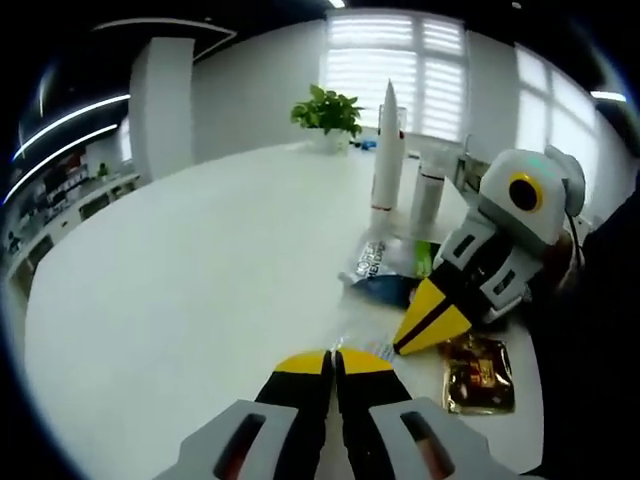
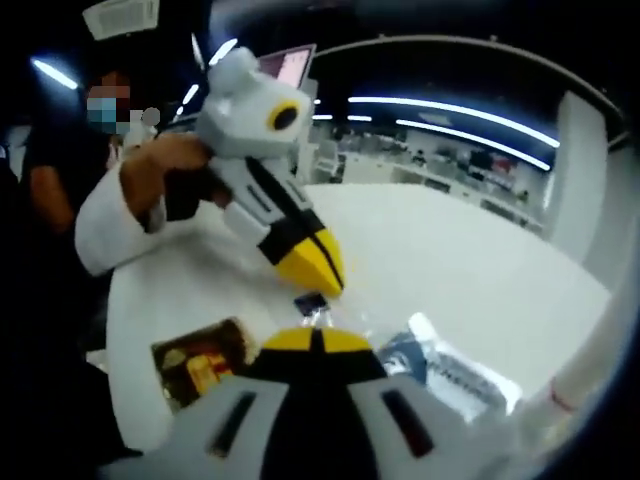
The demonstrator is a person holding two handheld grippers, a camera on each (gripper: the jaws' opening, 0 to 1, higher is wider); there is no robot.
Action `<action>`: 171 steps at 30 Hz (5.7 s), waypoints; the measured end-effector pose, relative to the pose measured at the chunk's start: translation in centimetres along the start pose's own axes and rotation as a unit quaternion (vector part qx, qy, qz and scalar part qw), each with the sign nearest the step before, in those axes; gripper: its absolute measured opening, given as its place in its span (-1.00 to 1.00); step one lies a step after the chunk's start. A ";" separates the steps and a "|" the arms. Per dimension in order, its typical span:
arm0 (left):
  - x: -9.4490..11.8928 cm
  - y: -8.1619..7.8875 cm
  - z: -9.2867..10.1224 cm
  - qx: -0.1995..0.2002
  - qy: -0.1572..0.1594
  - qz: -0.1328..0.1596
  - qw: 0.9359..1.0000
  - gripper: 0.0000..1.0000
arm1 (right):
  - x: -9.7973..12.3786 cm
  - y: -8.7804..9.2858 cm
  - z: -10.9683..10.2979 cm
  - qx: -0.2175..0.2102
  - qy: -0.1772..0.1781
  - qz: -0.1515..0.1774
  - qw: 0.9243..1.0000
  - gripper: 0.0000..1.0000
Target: Arrange the skincare products in the storage area until every visible bottle or jar stands upright without overlapping.
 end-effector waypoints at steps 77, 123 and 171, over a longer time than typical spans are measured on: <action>1.2 0.2 1.2 0.007 -0.013 -0.021 1.000 -0.98 | 24.9 3.0 9.2 0.025 0.175 0.106 0.979 -0.87; 0.0 0.7 3.2 0.016 0.006 -0.039 0.999 -0.98 | 24.7 6.9 8.0 0.001 0.142 0.072 0.987 -0.74; 2.9 -0.6 3.5 0.003 -0.020 0.094 0.995 -0.21 | 24.3 8.3 7.9 -0.025 0.120 0.058 0.991 -0.14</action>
Point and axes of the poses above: the point that each gripper's makers call its tool centre point, and the gripper's own axes: x roughly backward along the fingers, z roughly to its right, y roughly out of its underside, the point moved 4 cm from there along x, roughly backward along the fingers, and after that the axes turned 9 degrees about x, right-handed, at the moved point
